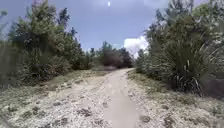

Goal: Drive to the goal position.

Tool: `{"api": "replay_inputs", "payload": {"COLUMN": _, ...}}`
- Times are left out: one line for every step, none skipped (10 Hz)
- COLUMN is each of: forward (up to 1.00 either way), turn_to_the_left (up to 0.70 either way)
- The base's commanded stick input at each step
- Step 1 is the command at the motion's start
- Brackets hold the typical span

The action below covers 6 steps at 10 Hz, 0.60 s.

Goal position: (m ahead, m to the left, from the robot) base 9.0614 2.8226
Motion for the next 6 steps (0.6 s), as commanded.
{"api": "replay_inputs", "payload": {"forward": 0.50, "turn_to_the_left": 0.01}}
{"api": "replay_inputs", "payload": {"forward": 0.50, "turn_to_the_left": 0.01}}
{"api": "replay_inputs", "payload": {"forward": 0.50, "turn_to_the_left": 0.01}}
{"api": "replay_inputs", "payload": {"forward": 0.50, "turn_to_the_left": 0.01}}
{"api": "replay_inputs", "payload": {"forward": 0.50, "turn_to_the_left": 0.01}}
{"api": "replay_inputs", "payload": {"forward": 0.50, "turn_to_the_left": 0.01}}
